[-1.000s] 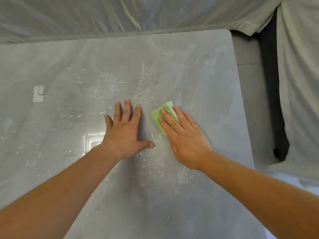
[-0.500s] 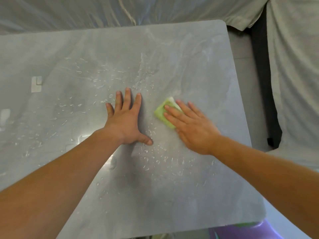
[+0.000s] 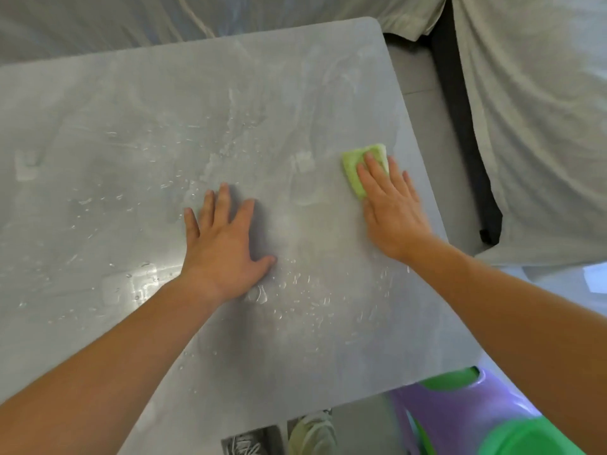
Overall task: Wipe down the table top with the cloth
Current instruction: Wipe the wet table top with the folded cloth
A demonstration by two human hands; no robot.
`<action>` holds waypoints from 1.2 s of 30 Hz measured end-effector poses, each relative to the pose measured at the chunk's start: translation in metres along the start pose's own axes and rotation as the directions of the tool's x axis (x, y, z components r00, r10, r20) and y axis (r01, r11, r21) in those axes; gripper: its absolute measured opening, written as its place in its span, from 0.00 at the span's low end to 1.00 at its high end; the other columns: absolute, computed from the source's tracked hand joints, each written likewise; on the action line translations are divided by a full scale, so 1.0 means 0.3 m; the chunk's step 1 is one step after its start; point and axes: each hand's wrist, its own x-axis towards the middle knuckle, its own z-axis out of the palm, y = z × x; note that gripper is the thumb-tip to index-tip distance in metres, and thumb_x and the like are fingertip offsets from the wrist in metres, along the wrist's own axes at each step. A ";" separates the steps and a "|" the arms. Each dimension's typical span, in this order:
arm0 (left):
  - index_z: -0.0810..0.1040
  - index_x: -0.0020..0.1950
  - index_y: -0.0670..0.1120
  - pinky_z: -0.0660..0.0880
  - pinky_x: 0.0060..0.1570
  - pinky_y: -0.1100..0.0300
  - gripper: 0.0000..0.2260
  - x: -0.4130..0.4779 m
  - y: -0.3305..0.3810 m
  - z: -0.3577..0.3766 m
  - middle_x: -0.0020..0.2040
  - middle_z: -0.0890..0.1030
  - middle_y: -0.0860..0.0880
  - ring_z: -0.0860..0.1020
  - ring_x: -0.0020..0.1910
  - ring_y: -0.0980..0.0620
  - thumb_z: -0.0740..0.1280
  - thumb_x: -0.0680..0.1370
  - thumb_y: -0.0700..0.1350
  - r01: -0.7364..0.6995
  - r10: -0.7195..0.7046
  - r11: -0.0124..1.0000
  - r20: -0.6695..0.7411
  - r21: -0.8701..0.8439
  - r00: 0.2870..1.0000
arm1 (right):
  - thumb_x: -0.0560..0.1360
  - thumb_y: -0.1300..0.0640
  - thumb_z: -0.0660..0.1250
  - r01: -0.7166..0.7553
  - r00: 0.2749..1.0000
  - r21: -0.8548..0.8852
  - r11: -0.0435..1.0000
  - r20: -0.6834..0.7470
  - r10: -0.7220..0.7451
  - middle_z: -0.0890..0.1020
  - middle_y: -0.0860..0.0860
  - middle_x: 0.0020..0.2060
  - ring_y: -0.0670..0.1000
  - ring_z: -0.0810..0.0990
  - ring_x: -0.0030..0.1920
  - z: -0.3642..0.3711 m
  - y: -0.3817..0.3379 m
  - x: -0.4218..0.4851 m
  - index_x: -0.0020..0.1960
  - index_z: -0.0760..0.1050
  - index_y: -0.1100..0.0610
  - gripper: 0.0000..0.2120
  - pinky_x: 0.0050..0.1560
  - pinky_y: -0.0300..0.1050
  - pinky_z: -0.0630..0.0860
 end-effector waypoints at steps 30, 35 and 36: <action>0.47 0.81 0.53 0.39 0.76 0.41 0.48 -0.020 0.027 0.064 0.81 0.35 0.47 0.34 0.79 0.46 0.67 0.70 0.70 0.018 -0.016 0.998 0.031 -0.058 0.999 | 0.83 0.45 0.49 -0.228 0.966 0.092 0.969 -0.102 0.236 0.48 0.47 0.80 0.56 0.41 0.80 0.144 -0.046 -0.445 0.81 0.51 0.51 0.28 0.79 0.55 0.44; 0.46 0.80 0.56 0.37 0.76 0.40 0.45 -0.062 0.021 0.056 0.81 0.37 0.47 0.35 0.79 0.46 0.64 0.72 0.70 0.006 -0.005 1.000 0.016 -0.023 1.000 | 0.83 0.50 0.49 -0.015 0.999 0.027 1.000 -0.047 0.016 0.53 0.46 0.80 0.58 0.48 0.80 0.139 0.013 -0.446 0.80 0.56 0.49 0.25 0.78 0.59 0.50; 0.46 0.80 0.56 0.36 0.75 0.39 0.45 -0.080 0.019 0.059 0.81 0.37 0.47 0.35 0.79 0.46 0.64 0.72 0.70 0.009 -0.009 1.000 0.013 -0.009 1.000 | 0.83 0.50 0.49 -0.114 0.990 0.052 0.992 -0.072 0.117 0.53 0.47 0.80 0.57 0.47 0.80 0.125 0.020 -0.397 0.80 0.55 0.49 0.25 0.79 0.58 0.48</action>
